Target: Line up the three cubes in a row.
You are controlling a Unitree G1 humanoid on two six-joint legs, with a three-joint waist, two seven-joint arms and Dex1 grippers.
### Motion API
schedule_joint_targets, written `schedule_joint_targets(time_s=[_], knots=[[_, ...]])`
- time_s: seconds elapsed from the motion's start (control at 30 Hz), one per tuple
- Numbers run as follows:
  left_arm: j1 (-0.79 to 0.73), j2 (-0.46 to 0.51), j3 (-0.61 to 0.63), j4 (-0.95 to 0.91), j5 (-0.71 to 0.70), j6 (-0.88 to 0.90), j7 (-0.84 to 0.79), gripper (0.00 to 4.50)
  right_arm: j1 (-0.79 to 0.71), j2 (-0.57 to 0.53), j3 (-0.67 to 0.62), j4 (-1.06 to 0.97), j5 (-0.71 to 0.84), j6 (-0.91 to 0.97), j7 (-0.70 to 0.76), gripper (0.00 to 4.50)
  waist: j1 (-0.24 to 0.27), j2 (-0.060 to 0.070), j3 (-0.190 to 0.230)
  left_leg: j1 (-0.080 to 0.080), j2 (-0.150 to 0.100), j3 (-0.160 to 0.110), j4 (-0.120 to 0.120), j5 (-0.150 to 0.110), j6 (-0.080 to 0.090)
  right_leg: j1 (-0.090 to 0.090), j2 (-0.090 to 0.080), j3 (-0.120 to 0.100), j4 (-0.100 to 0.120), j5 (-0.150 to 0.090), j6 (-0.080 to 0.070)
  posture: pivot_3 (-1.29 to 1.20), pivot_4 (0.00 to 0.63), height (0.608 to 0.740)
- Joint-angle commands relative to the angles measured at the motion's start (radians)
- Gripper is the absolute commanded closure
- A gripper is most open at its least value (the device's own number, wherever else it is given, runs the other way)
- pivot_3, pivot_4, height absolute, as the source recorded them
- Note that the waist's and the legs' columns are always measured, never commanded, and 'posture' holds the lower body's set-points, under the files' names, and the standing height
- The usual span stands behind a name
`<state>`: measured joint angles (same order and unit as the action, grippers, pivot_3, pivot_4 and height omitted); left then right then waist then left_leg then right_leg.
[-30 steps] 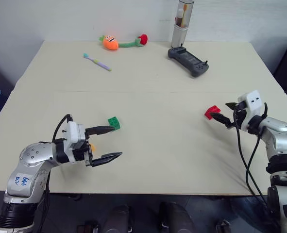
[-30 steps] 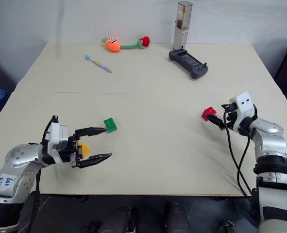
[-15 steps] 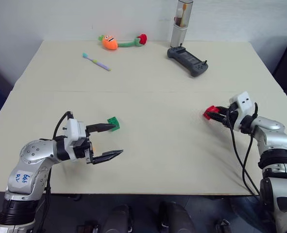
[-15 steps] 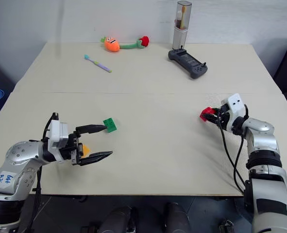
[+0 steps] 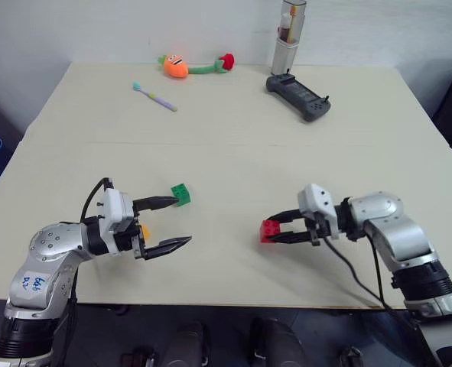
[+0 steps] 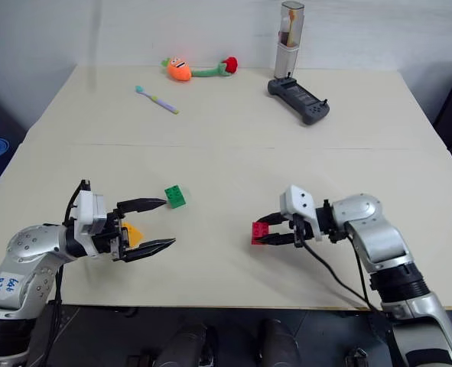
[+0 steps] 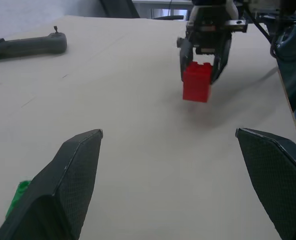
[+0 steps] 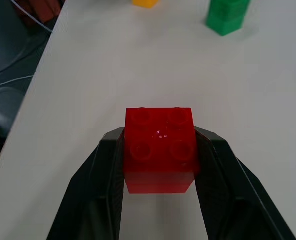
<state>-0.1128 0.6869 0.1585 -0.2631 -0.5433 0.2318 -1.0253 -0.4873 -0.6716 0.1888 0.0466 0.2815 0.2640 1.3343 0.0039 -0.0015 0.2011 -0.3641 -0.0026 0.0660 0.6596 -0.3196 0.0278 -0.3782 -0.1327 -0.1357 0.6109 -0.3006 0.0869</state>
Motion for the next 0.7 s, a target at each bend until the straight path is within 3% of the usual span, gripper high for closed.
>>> schedule_joint_targets(time_s=[0.03, 0.2, 0.4, 0.5, 0.63, 0.7], knots=[[0.014, 0.01, 0.029, -0.031, -0.005, -0.009, 0.007, 0.0, 0.02, 0.011, -0.006, 0.02, -0.031, -0.045, -0.042, 3.02, 0.0, 0.0, 0.0, -0.002, 0.0, 0.0, 0.001, 0.0, 0.0, -0.001, 0.0, 0.0, 0.0, 0.0, 0.0, 0.0, 0.15, 0.74], [0.036, 0.014, 0.052, -0.029, -0.001, -0.021, 0.014, 0.0, 0.04, 0.029, -0.007, 0.034, -0.048, -0.059, -0.087, 3.02, -0.005, 0.0, 0.0, -0.005, 0.0, 0.0, 0.004, 0.0, 0.0, -0.005, 0.0, 0.0, 0.0, 0.001, 0.001, 0.0, 0.15, 0.74], [0.064, 0.025, 0.105, -0.029, -0.012, -0.013, 0.028, 0.0, 0.086, 0.029, -0.062, -0.081, 0.038, -0.095, -0.085, 1.0, -0.004, 0.0, 0.0, -0.006, 0.0, 0.0, 0.004, 0.0, 0.0, -0.006, 0.0, 0.0, 0.001, 0.001, 0.001, 0.0, 0.15, 0.74], [0.087, 0.041, 0.191, 0.006, -0.023, -0.019, 0.04, 0.0, 0.132, 0.022, -0.158, -0.16, 0.118, -0.155, -0.086, 0.02, -0.004, 0.0, 0.0, -0.007, 0.0, 0.0, 0.004, 0.0, 0.001, -0.006, 0.0, 0.0, 0.001, 0.001, 0.001, 0.0, 0.15, 0.74], [0.123, 0.05, 0.325, 0.062, -0.032, -0.018, 0.077, 0.0, 0.19, -0.008, -0.241, -0.235, 0.159, -0.151, -0.116, 0.02, -0.003, 0.0, 0.0, -0.006, 0.0, 0.0, 0.004, -0.001, 0.001, -0.005, 0.0, 0.0, 0.0, 0.001, 0.001, 0.0, 0.15, 0.74], [0.181, 0.071, 0.452, 0.144, -0.039, 0.004, 0.092, 0.0, 0.26, 0.007, -0.32, -0.296, 0.238, -0.119, -0.164, 0.02, -0.003, 0.0, 0.0, -0.006, 0.0, 0.0, 0.004, -0.001, 0.001, -0.005, 0.0, 0.0, 0.0, 0.001, 0.001, 0.0, 0.15, 0.74]])
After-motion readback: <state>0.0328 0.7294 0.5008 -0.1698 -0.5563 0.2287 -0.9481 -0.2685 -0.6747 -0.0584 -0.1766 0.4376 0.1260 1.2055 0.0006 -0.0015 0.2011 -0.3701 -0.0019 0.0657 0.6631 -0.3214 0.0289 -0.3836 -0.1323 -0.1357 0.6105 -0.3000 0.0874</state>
